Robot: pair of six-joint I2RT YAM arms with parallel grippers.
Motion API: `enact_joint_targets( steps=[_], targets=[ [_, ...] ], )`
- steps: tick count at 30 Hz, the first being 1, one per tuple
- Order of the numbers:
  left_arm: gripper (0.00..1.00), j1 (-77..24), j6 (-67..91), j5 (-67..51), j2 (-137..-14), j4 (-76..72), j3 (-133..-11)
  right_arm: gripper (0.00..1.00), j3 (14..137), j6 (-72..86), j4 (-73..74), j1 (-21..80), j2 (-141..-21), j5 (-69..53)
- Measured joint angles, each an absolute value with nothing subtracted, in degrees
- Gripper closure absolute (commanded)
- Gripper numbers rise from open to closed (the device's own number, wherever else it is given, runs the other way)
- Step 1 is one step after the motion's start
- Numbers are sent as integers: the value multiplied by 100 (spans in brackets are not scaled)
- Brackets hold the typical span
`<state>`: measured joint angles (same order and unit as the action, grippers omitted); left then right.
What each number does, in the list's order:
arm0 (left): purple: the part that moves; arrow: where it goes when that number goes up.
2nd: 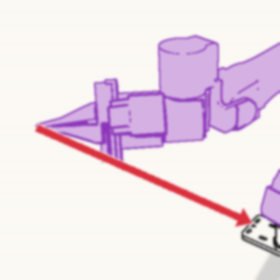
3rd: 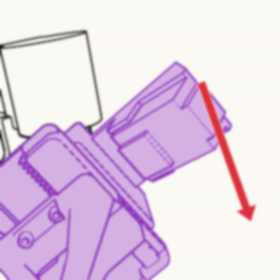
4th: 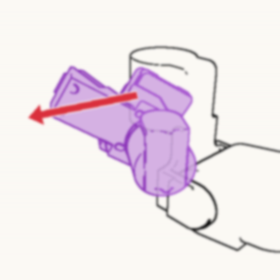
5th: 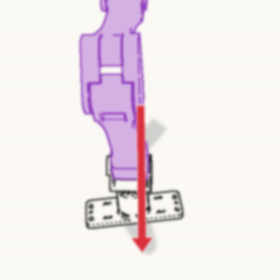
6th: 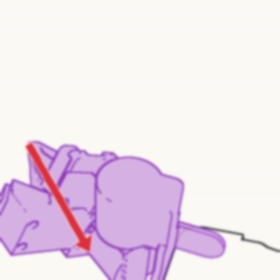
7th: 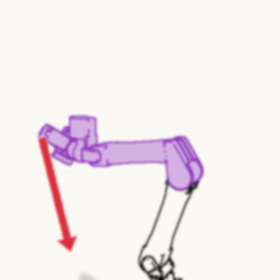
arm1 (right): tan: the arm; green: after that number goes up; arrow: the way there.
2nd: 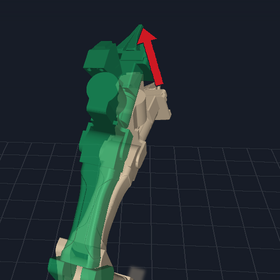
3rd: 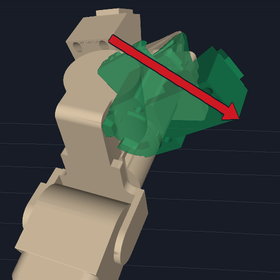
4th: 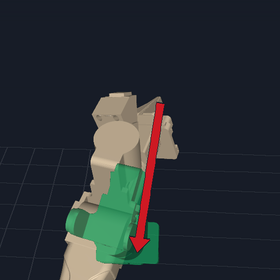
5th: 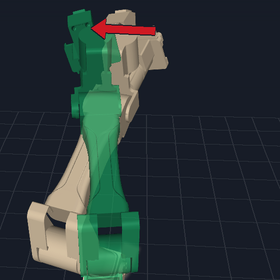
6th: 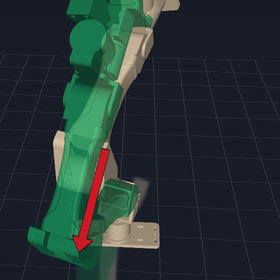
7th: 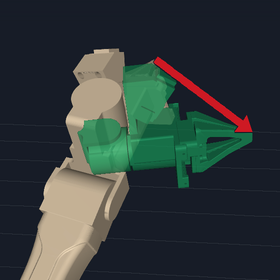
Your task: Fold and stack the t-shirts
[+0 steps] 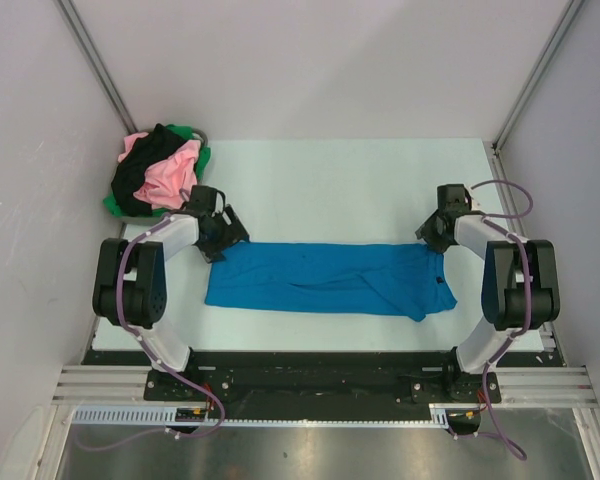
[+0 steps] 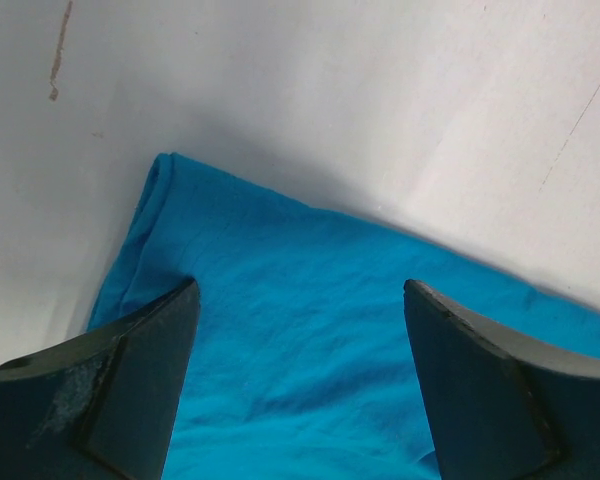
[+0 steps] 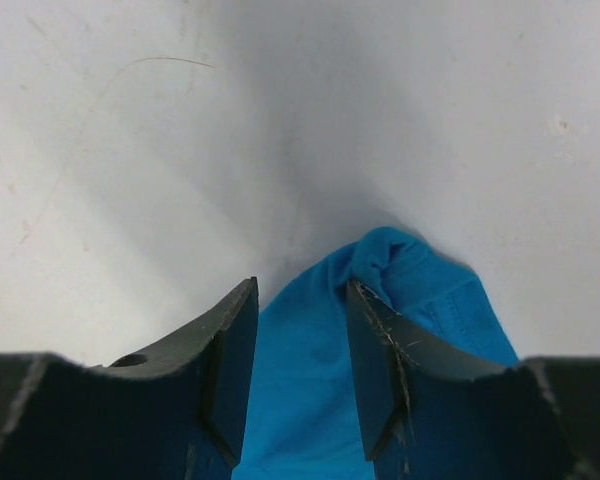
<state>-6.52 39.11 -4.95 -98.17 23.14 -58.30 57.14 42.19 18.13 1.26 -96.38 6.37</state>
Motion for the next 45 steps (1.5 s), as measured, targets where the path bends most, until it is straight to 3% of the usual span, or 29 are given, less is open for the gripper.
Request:
enact_joint_targets(
  steps=[24, 34, 45],
  targets=[
    [12, -563, 3966, -471, -9706, 2193, -5690, 57, 5885, 4010, 2738, -161, -9692, 2471],
    [11, -506, 4007, -484, -9376, 2349, -5655, 56, 6167, 4023, 2906, -36, -8700, 2060],
    [11, -497, 4005, -674, -8639, 2342, -5282, 57, 6173, 4154, 2989, 283, -9592, 1455]
  ],
)
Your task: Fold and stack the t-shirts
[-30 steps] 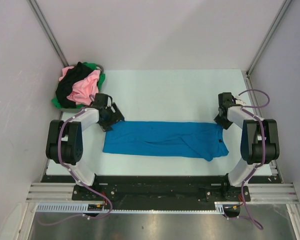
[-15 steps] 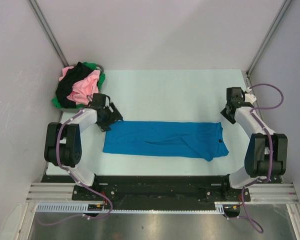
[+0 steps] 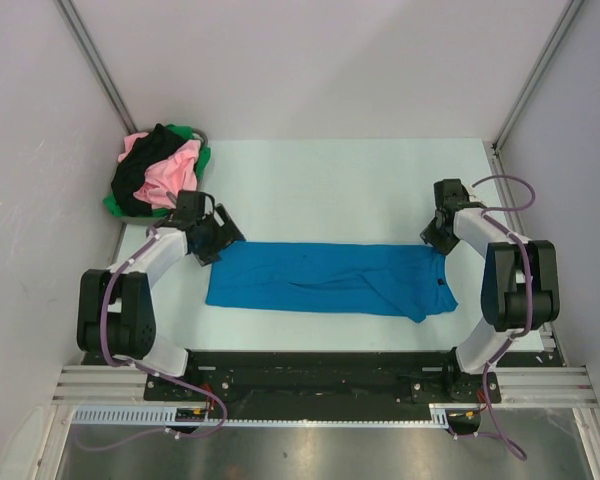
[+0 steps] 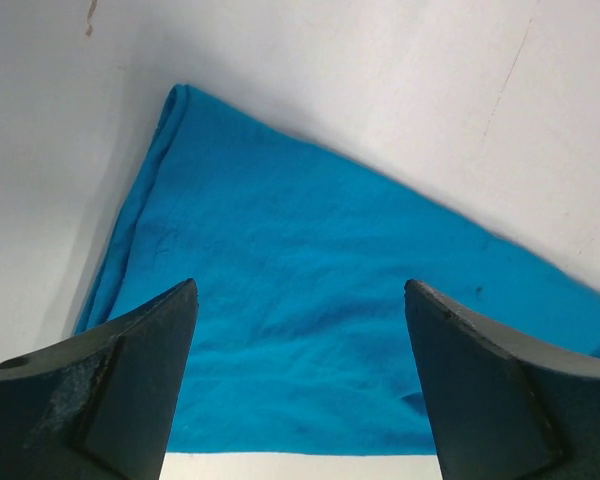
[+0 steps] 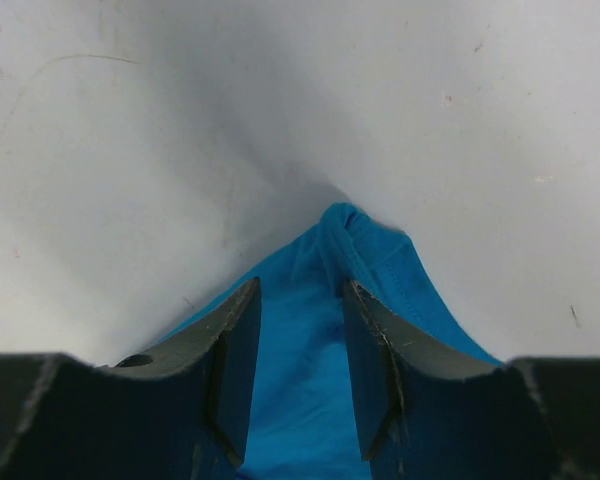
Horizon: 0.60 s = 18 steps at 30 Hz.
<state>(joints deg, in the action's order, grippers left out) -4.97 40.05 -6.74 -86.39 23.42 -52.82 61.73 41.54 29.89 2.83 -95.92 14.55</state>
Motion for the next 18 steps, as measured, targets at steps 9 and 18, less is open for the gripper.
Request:
enact_joint_targets(
  steps=[9, 18],
  targets=[
    [10, -495, 4003, -779, -8187, 2436, -5050, 53, 6171, 4025, 3098, 484, -9428, 1363],
    [9, -475, 3986, -906, -7459, 2495, -4880, 14, 6163, 3286, 3284, 1927, -8359, 718]
  ],
)
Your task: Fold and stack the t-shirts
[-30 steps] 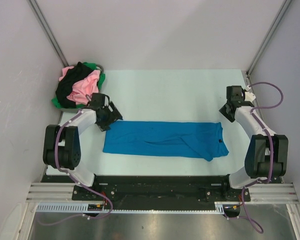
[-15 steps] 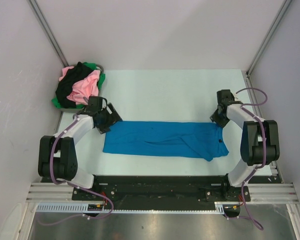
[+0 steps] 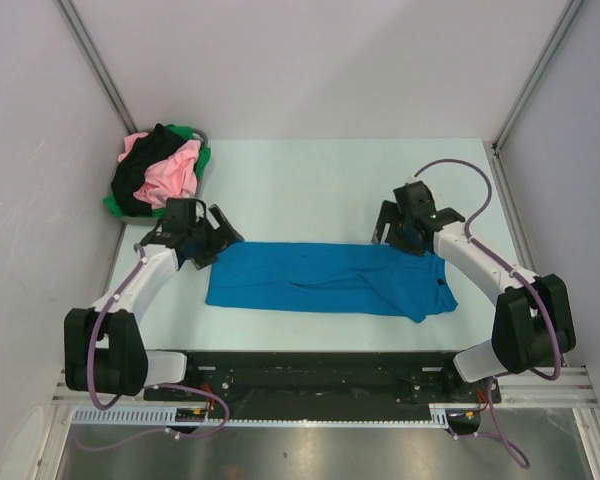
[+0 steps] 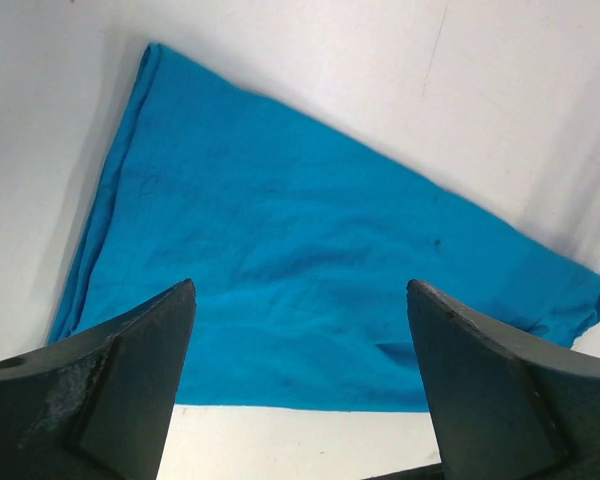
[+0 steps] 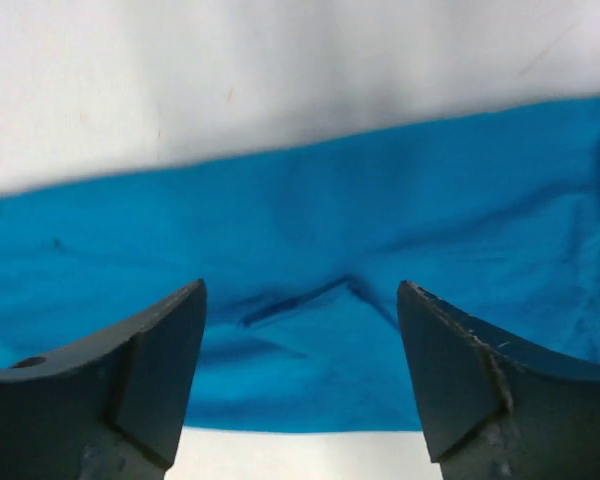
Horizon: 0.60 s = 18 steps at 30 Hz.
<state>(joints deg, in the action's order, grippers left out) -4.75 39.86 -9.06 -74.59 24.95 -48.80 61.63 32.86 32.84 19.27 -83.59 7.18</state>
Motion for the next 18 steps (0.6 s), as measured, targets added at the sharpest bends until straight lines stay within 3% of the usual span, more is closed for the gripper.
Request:
enact_joint_targets(
  steps=[1, 3, 18],
  targets=[
    [8, -473, 3986, -921, -7437, 2495, -4845, 6, 6130, 3234, 3267, 2040, -8359, 657],
    [7, -467, 3988, -945, -7413, 2493, -4742, 2, 5968, 3129, 3242, 2237, -8359, 537],
    [6, -456, 3951, -1074, -7087, 2508, -4466, 0, 4947, 2753, 2373, 2416, -8663, -23]
  ],
)
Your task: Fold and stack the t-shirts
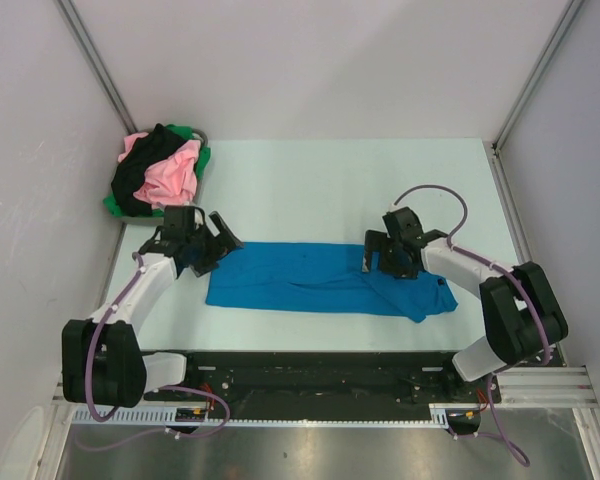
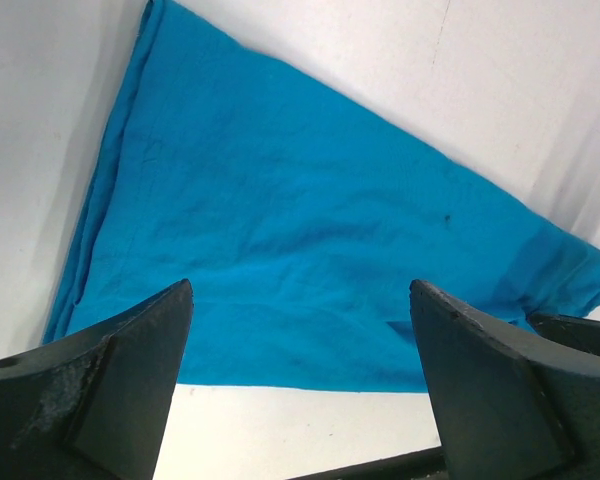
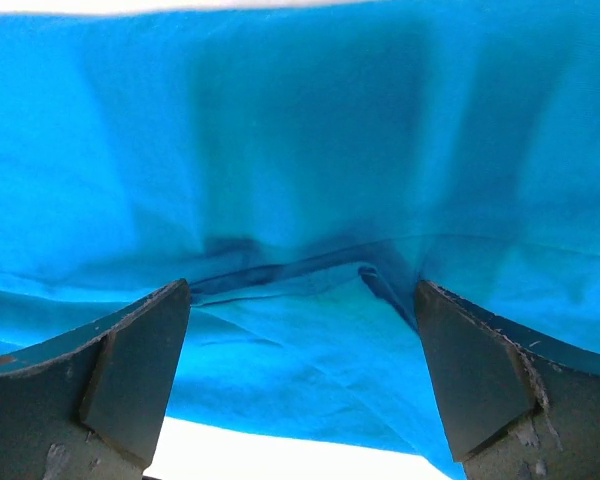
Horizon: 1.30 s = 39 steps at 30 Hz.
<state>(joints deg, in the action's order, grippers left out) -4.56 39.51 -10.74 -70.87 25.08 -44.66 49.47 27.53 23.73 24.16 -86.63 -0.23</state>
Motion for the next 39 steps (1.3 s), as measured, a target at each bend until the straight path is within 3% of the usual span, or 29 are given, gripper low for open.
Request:
enact_joint_targets(
  steps=[14, 33, 39],
  targets=[
    [6, -399, 3942, -1074, -6991, 2541, -4355, 1, 4860, 2692, 2073, 2993, -8768, -156],
    [6, -392, 3948, -1131, -6313, 2609, -4058, 1, 4587, 3262, 3457, 5030, -7317, 392],
    [6, -392, 3946, -1221, -6084, 2720, -4051, 2, 4539, 3747, 3800, 4965, -6383, 1013]
  ],
)
